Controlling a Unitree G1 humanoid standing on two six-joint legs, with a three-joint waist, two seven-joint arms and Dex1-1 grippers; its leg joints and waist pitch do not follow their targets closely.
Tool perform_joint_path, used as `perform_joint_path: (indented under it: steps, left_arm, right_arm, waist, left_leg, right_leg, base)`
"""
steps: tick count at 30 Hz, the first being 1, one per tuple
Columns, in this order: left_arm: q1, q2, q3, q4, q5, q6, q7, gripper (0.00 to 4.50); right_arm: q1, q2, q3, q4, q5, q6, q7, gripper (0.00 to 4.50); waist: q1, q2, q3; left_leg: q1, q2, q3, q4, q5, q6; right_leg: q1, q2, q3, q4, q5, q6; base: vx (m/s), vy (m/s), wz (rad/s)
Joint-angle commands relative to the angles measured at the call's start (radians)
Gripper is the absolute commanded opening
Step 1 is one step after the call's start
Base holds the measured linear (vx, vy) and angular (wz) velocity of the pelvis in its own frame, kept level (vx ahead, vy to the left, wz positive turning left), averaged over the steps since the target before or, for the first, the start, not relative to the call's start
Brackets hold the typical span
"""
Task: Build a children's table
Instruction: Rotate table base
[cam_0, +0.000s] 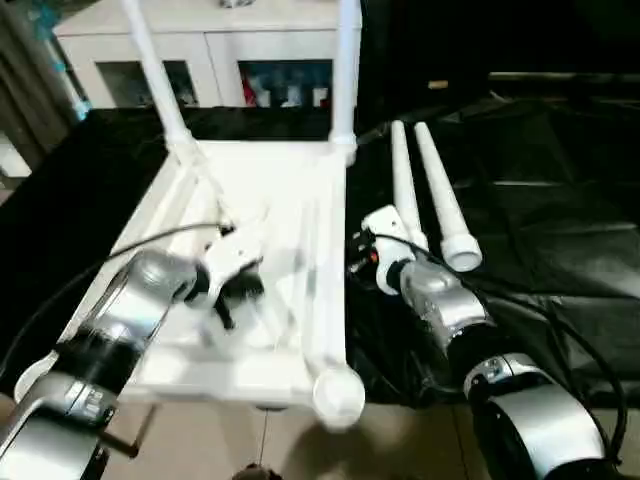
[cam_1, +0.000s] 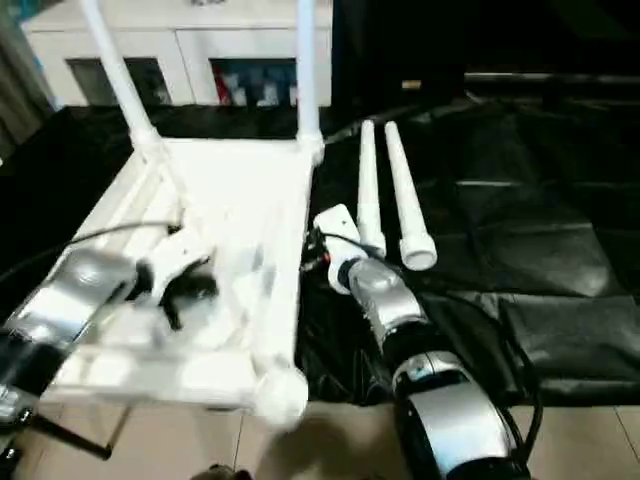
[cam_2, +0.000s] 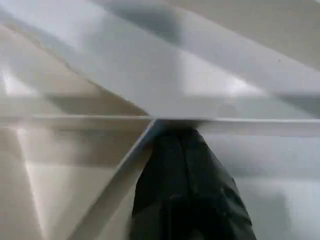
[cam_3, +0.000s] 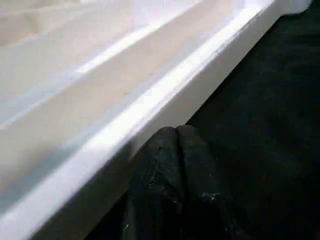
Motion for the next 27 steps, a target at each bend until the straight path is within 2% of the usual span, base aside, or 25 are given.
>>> perform_joint_path:
  steps: [1,2,3,4,5,7,9,10,11,12,13,14,15,17,19,23,24,25,26,27]
  left_arm:
    - [-0.071,-0.019,0.039,0.114,0.038,-0.019,0.156,0.00]
    - [-0.086,-0.026,0.042,0.141,0.042,-0.030,0.177,0.00]
    - [-0.099,-0.031,0.043,0.164,0.048,-0.043,0.198,0.00]
    - [-0.128,-0.054,0.068,0.218,0.041,-0.063,0.254,0.00]
    - [-0.143,-0.064,0.077,0.248,0.041,-0.078,0.281,0.00]
    - [-0.184,-0.091,0.093,0.344,0.043,-0.151,0.372,0.00]
    - [-0.198,-0.103,0.104,0.382,0.041,-0.188,0.421,0.00]
    - [-0.213,-0.123,0.126,0.427,0.032,-0.243,0.498,0.00]
    - [-0.220,-0.132,0.137,0.446,0.028,-0.267,0.530,0.00]
    - [-0.222,-0.141,0.148,0.459,0.017,-0.290,0.537,0.00]
    - [-0.223,-0.146,0.153,0.465,0.012,-0.301,0.538,0.00]
    - [-0.226,-0.154,0.166,0.479,0.000,-0.328,0.546,0.00]
    - [-0.222,-0.157,0.176,0.478,-0.009,-0.346,0.545,0.00]
    - [-0.210,-0.151,0.183,0.466,-0.011,-0.354,0.516,0.00]
    - [-0.184,-0.136,0.187,0.449,-0.021,-0.376,0.456,0.00]
    - [-0.097,-0.095,0.193,0.336,-0.070,-0.385,0.307,0.00]
    - [-0.091,-0.092,0.193,0.326,-0.075,-0.386,0.296,0.00]
    - [-0.058,-0.076,0.191,0.275,-0.097,-0.389,0.240,0.00]
    - [-0.030,-0.063,0.189,0.229,-0.118,-0.385,0.193,0.00]
    - [0.044,-0.028,0.184,0.092,-0.177,-0.345,0.079,0.00]
  right_arm:
    - [0.008,-0.020,0.003,-0.095,-0.009,0.017,-0.003,0.03]
    - [0.011,-0.023,0.005,-0.108,-0.010,0.020,-0.003,0.03]
    - [0.015,-0.027,0.005,-0.122,-0.009,0.023,-0.003,0.03]
    - [0.026,-0.034,-0.001,-0.159,0.000,0.039,0.002,0.03]
    - [0.030,-0.037,-0.004,-0.174,0.003,0.045,0.002,0.03]
    - [0.048,-0.051,-0.010,-0.230,0.004,0.062,-0.004,0.03]
    - [0.058,-0.057,-0.012,-0.256,0.001,0.075,-0.012,0.03]
    - [0.070,-0.066,-0.018,-0.288,0.001,0.087,-0.018,0.03]
    - [0.077,-0.069,-0.019,-0.305,0.003,0.093,-0.018,0.03]
    - [0.085,-0.073,-0.020,-0.322,0.005,0.098,-0.016,0.03]
    - [0.089,-0.075,-0.020,-0.331,0.005,0.100,-0.015,0.03]
    - [0.100,-0.079,-0.020,-0.361,0.007,0.107,-0.013,0.03]
    - [0.118,-0.085,-0.022,-0.409,0.016,0.119,-0.003,0.03]
    - [0.141,-0.091,-0.022,-0.466,0.033,0.143,0.019,0.03]
    - [0.172,-0.100,-0.018,-0.523,0.047,0.170,0.043,0.03]
    - [0.217,-0.096,-0.013,-0.560,0.080,0.177,0.084,0.03]
    - [0.219,-0.096,-0.013,-0.561,0.082,0.177,0.085,0.03]
    - [0.227,-0.092,-0.011,-0.567,0.090,0.179,0.091,0.03]
    - [0.233,-0.091,-0.008,-0.572,0.091,0.179,0.092,0.03]
    - [0.245,-0.089,-0.002,-0.600,0.098,0.188,0.103,0.03]
  waist:
    - [0.000,0.006,-0.083]
    - [0.003,0.005,-0.084]
    - [0.004,0.006,-0.086]
    - [0.002,0.002,-0.084]
    - [0.007,0.002,-0.088]
    - [0.007,-0.001,-0.090]
    - [0.010,0.001,-0.092]
    - [0.010,0.004,-0.095]
    - [0.011,0.003,-0.096]
    - [0.010,0.006,-0.096]
    - [0.011,0.002,-0.098]
    - [0.012,0.008,-0.098]
    - [0.012,0.005,-0.097]
    - [0.015,0.015,-0.098]
    - [0.017,0.010,-0.094]
    - [0.020,0.016,-0.092]
    - [0.018,0.011,-0.090]
    - [0.017,0.015,-0.089]
    - [0.018,0.015,-0.089]
    - [0.017,0.013,-0.089]
  left_leg:
    - [0.021,0.009,-0.004,-0.068,-0.285,-0.016]
    - [0.016,0.007,-0.006,-0.067,-0.270,-0.012]
    - [0.017,0.009,-0.006,-0.066,-0.265,-0.011]
    - [0.013,0.006,-0.007,-0.066,-0.254,-0.007]
    - [0.016,0.007,-0.007,-0.063,-0.236,-0.004]
    - [0.011,0.005,-0.006,-0.060,-0.210,0.007]
    - [0.011,0.003,-0.006,-0.056,-0.189,0.013]
    - [0.009,0.005,-0.008,-0.056,-0.175,0.017]
    - [0.009,0.006,-0.008,-0.054,-0.166,0.021]
    - [0.008,0.005,-0.008,-0.052,-0.166,0.026]
    - [0.007,0.004,-0.008,-0.051,-0.160,0.031]
    - [0.009,0.007,-0.009,-0.052,-0.170,0.033]
    - [0.008,0.006,-0.008,-0.051,-0.172,0.035]
    - [0.011,0.008,-0.009,-0.051,-0.188,0.038]
    - [0.012,0.009,-0.008,-0.054,-0.211,0.037]
    - [0.013,0.014,-0.009,-0.058,-0.243,0.018]
    - [0.012,0.013,-0.008,-0.060,-0.253,0.018]
    - [0.011,0.015,-0.008,-0.062,-0.267,0.012]
    - [0.013,0.016,-0.009,-0.062,-0.272,0.010]
    - [0.012,0.018,-0.010,-0.064,-0.276,0.008]
  right_leg:
    - [0.051,-0.044,0.038,-0.072,-0.215,-0.196]
    - [0.056,-0.044,0.037,-0.072,-0.220,-0.188]
    - [0.055,-0.046,0.037,-0.072,-0.219,-0.187]
    - [0.058,-0.044,0.036,-0.072,-0.220,-0.183]
    - [0.057,-0.044,0.036,-0.072,-0.202,-0.182]
    - [0.059,-0.043,0.035,-0.070,-0.168,-0.190]
    - [0.060,-0.040,0.035,-0.069,-0.136,-0.191]
    - [0.061,-0.042,0.034,-0.062,-0.099,-0.203]
    - [0.063,-0.042,0.033,-0.060,-0.068,-0.207]
    - [0.062,-0.040,0.033,-0.060,-0.058,-0.210]
    - [0.065,-0.041,0.032,-0.058,-0.043,-0.215]
    - [0.061,-0.042,0.031,-0.059,-0.043,-0.224]
    - [0.062,-0.042,0.031,-0.060,-0.042,-0.225]
    - [0.061,-0.043,0.032,-0.058,-0.042,-0.227]
    - [0.062,-0.044,0.032,-0.064,-0.072,-0.223]
    - [0.058,-0.048,0.034,-0.065,-0.116,-0.225]
    - [0.057,-0.047,0.034,-0.067,-0.130,-0.225]
    - [0.056,-0.050,0.035,-0.068,-0.162,-0.223]
    - [0.053,-0.050,0.035,-0.069,-0.169,-0.222]
    - [0.055,-0.052,0.036,-0.067,-0.174,-0.221]
  base:
    - [0.000,0.000,0.00]
    - [0.000,0.000,0.00]
    - [0.000,0.000,0.00]
    - [0.000,0.000,0.00]
    - [0.000,0.000,0.00]
    - [0.000,0.000,0.00]
    - [0.000,0.000,0.00]
    - [0.000,0.000,0.00]
    - [0.000,0.000,0.00]
    - [0.000,0.000,0.00]
    - [0.000,0.000,0.00]
    - [0.000,0.000,0.00]
    - [0.000,0.000,0.00]
    - [0.000,0.000,0.00]
    - [0.000,0.000,0.00]
    - [0.000,0.000,0.00]
    - [0.000,0.000,0.00]
    - [0.000,0.000,0.00]
    - [0.000,0.000,0.00]
    - [0.000,0.000,0.00]
